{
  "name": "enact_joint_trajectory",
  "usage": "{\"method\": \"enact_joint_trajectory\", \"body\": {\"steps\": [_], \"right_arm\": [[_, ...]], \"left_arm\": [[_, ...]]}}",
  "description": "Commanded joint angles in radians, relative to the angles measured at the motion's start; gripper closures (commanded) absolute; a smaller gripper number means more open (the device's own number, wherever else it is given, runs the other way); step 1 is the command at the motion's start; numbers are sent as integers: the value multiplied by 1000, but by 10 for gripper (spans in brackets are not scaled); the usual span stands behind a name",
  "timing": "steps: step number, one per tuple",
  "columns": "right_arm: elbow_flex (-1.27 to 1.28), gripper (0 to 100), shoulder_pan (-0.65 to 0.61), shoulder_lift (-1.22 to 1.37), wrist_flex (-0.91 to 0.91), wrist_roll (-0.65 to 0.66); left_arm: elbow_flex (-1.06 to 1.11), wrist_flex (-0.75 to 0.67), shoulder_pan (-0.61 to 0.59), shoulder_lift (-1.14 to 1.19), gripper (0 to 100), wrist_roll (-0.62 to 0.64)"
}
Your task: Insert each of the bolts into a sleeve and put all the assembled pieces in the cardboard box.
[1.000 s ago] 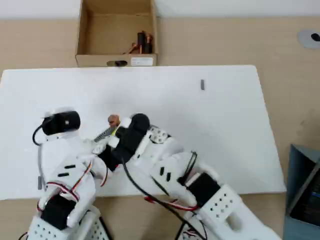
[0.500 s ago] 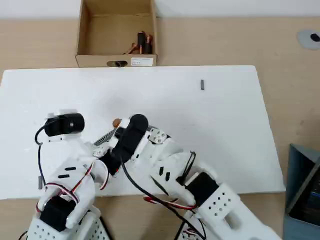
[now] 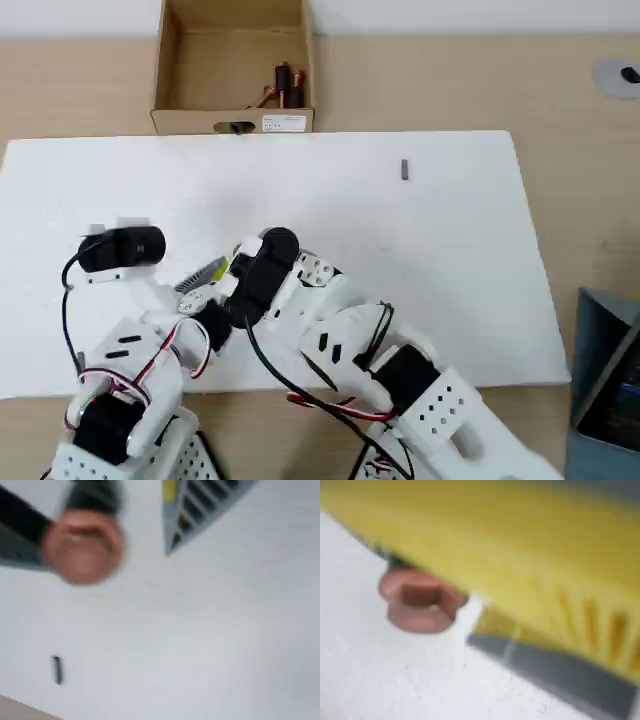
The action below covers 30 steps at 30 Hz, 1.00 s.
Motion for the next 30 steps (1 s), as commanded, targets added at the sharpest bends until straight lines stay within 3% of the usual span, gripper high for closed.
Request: {"method": "enact_joint_trajectory", "body": {"steps": [1,10,15,16,23,30], "right_arm": [[-73,989,-5,-16,-34,5],[-73,989,-5,-16,-32,3],[-74,989,2,-16,-32,0],[-74,989,16,-16,-32,-2],[-88,989,157,-16,-28,-6],[-179,989,323,-7,75,-163]], "left_arm": [[-37,3,-21,-4,721,-21],[-123,3,-38,-4,741,-23],[-123,-2,-92,-5,964,-26],[-123,-2,-110,-5,1000,-43],[-64,3,-270,-5,998,-249],[83,5,-397,-5,998,-473]]}}
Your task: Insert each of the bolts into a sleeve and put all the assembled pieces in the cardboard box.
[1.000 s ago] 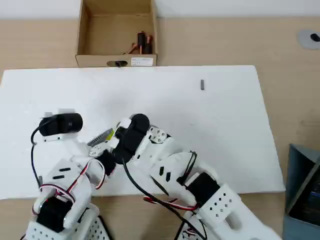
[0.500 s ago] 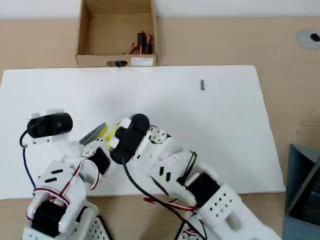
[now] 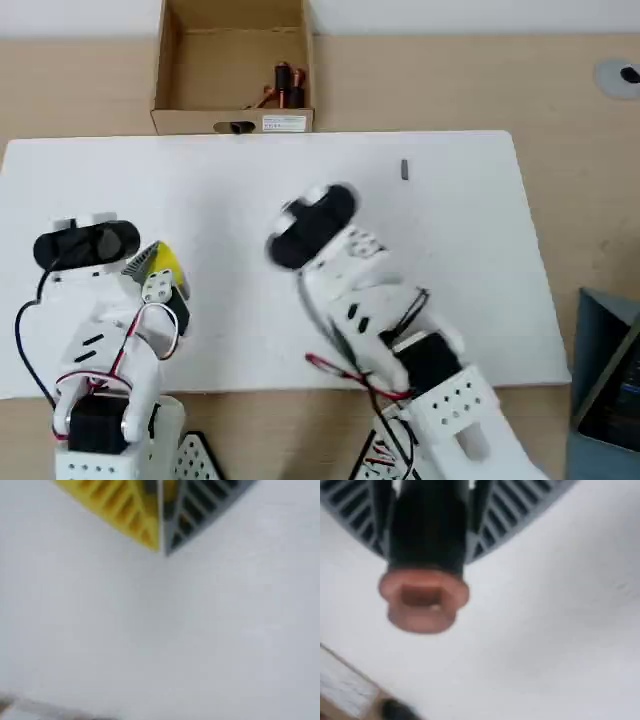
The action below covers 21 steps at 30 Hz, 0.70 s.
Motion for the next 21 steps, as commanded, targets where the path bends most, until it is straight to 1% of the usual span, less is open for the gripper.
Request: {"method": "enact_joint_trajectory", "body": {"steps": [1,5,8,10,14,18,21], "right_arm": [[-134,989,76,-7,72,-66],[-291,989,101,48,164,-97],[-443,989,101,165,209,-98],[-544,989,101,260,229,-98],[-722,989,101,438,244,-92],[-874,989,101,601,242,-89],[-980,989,101,727,236,-41]], "left_arm": [[66,5,-54,-4,998,-104],[152,5,-100,-4,998,-193],[196,6,-123,-4,998,-229],[222,15,-127,-4,998,-233],[255,77,-127,-4,998,-229],[255,89,-130,-5,998,-229],[252,89,-138,-5,998,-229]]}}
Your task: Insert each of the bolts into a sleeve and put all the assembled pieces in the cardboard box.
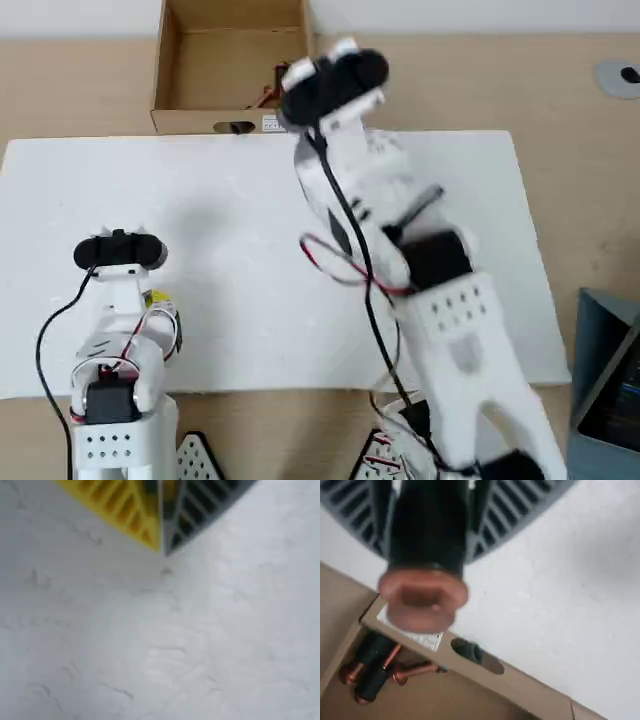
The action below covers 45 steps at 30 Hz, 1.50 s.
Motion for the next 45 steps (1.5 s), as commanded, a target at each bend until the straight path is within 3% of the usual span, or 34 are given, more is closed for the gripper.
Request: {"method": "enact_joint_trajectory", "body": {"steps": [1,30,36,45], "right_arm": [[-188,989,15,128,-6,49],[-1710,980,79,1615,-8,345],[-1886,853,82,1771,2,353],[-1894,853,82,1785,2,351]], "left_arm": [[-8,3,-8,-7,998,-6],[-5,-2,0,-7,997,-11],[-5,-2,0,-7,997,-11],[-5,-3,0,-7,996,-11]]}}
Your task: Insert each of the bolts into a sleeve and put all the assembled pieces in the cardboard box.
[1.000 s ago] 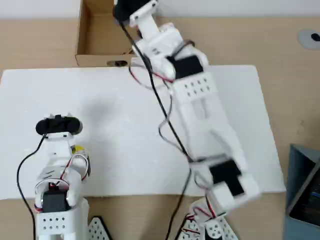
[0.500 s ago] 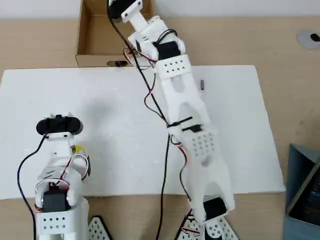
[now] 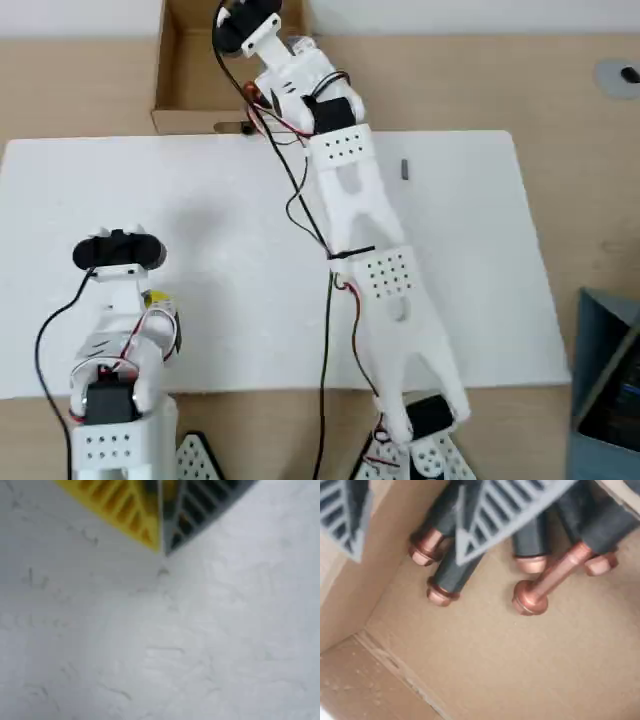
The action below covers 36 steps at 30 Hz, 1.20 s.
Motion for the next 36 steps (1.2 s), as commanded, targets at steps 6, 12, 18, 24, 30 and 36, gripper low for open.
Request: {"method": "enact_joint_trajectory", "body": {"steps": [6,12,18,24,30,36], "right_arm": [[-127,854,16,-41,124,-2],[-193,991,27,-105,290,-2],[-193,989,51,-223,433,-68],[-193,989,61,-389,646,-127],[-191,989,84,-565,856,-130],[-156,989,133,-716,914,-167]], "left_arm": [[-5,-3,2,-7,996,-5],[-5,-3,2,-7,996,-5],[-5,-3,2,-7,996,-5],[-5,-3,2,-7,996,-5],[-5,-3,2,-7,996,-5],[-5,-3,2,-7,996,-5]]}}
